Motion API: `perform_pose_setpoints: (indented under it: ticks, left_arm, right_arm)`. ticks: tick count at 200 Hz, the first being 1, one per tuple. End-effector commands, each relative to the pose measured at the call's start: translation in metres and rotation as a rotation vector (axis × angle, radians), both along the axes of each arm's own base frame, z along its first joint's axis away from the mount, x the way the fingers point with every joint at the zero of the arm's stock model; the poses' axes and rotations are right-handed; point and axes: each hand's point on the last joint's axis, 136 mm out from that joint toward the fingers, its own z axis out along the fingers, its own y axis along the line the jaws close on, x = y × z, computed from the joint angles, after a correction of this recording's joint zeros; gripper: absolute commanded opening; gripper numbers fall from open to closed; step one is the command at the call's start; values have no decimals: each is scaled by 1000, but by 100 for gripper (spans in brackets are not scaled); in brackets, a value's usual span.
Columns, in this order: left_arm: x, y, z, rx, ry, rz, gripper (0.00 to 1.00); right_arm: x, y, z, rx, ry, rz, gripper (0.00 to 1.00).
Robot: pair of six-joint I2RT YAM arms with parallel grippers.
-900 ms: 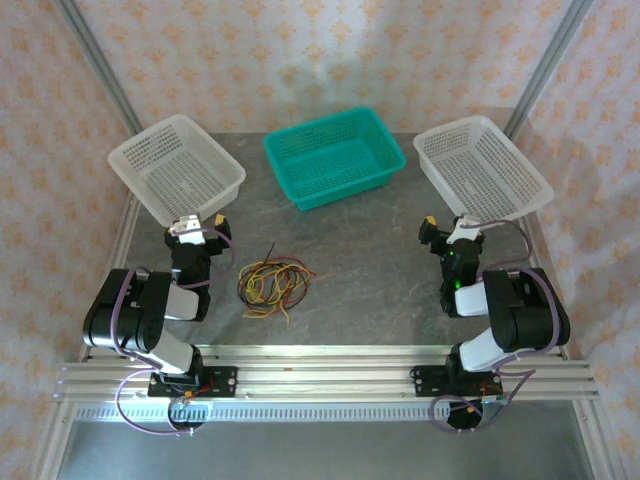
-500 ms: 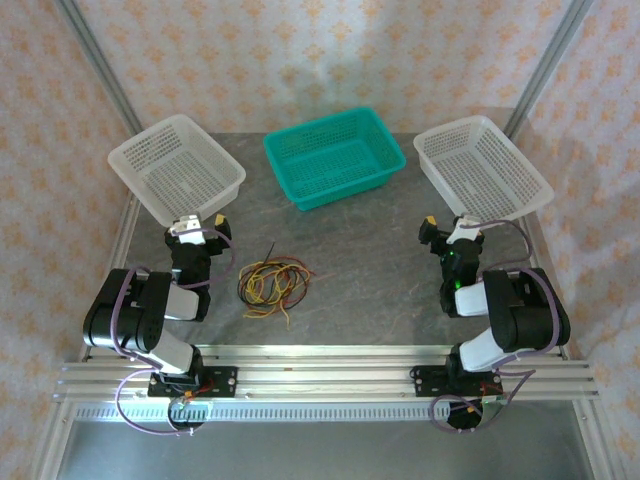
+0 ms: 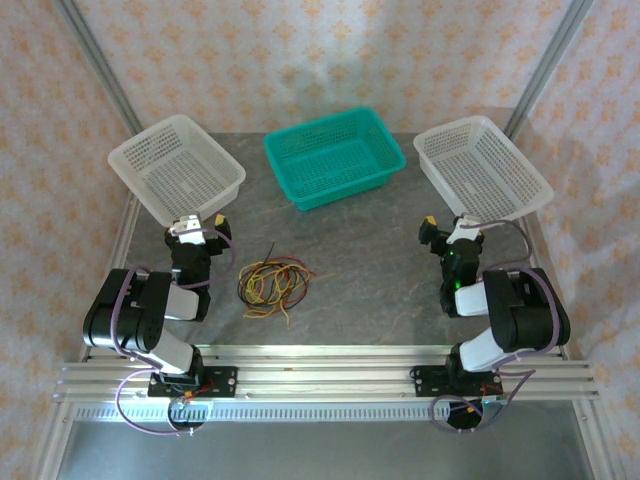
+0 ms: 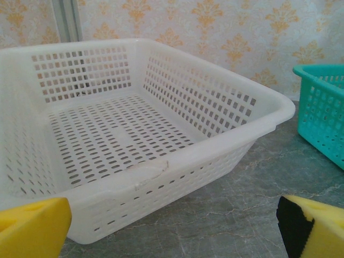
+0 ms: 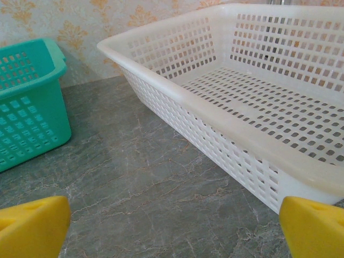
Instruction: Untangle the cables
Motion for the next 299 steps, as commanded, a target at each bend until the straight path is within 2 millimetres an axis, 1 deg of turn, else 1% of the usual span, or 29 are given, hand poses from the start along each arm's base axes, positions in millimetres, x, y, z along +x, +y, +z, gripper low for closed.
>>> perform_pose_setpoints:
  ticks: [1, 5, 18, 21, 29, 33, 52, 76, 89, 109, 122, 134, 152, 176, 189, 204, 217, 245, 266, 299]
  left_arm:
    - [-6, -15, 14, 43, -62, -74, 100]
    - [-10, -18, 22, 53, -95, -74, 100]
    - [-22, -19, 34, 76, -138, -42, 100]
    - [-24, -18, 34, 78, -137, -34, 100]
    - [-29, -17, 43, 75, -154, -11, 100]
    - [-29, -17, 41, 72, -131, 3, 100]
    - [-29, -10, 48, 21, -95, 70, 100]
    - [-24, 1, 58, -61, -60, 155, 100]
    - [-20, 3, 63, -103, -34, 185, 100]
    - [-14, 12, 67, -193, 24, 271, 100]
    - [-8, 13, 71, -215, 69, 297, 100]
    - [-1, 11, 73, -223, 106, 302, 100]
    - [9, 9, 78, -220, 156, 304, 100]
    - [29, -2, 84, -215, 209, 251, 100]
    - [41, -6, 84, -215, 244, 230, 99]
    - [56, -10, 79, -227, 301, 210, 99]
    - [67, -14, 73, -238, 336, 195, 100]
    - [91, -23, 72, -258, 363, 161, 100]
    - [104, -27, 74, -277, 364, 144, 100]
    - [118, -32, 78, -361, 351, 99, 100]
  right_arm:
    - [3, 6, 17, -21, -59, 35, 100]
    - [2, 7, 18, -31, -60, 38, 100]
    - [0, 11, 25, -50, -74, 40, 100]
    - [0, 12, 26, -53, -73, 38, 100]
    - [0, 14, 31, -59, -64, 37, 100]
    - [1, 16, 32, -63, -49, 42, 100]
    - [3, 27, 44, -71, -30, 57, 100]
    - [7, 37, 56, 6, 10, 86, 100]
    - [10, 40, 58, 50, 60, 78, 100]
    - [15, 31, 58, 151, 152, -17, 100]
    - [18, 31, 60, 201, 210, -45, 100]
    - [21, 37, 62, 207, 265, -21, 100]
    - [23, 46, 58, 213, 314, 24, 99]
    - [27, 60, 61, 222, 342, 80, 100]
    - [29, 71, 61, 217, 367, 113, 100]
    - [33, 87, 60, 199, 404, 143, 100]
    - [36, 104, 59, 179, 435, 167, 100]
    - [44, 140, 57, 186, 469, 170, 100]
    - [55, 161, 53, 241, 481, 97, 95]
    - [82, 197, 42, 355, 496, 36, 95]
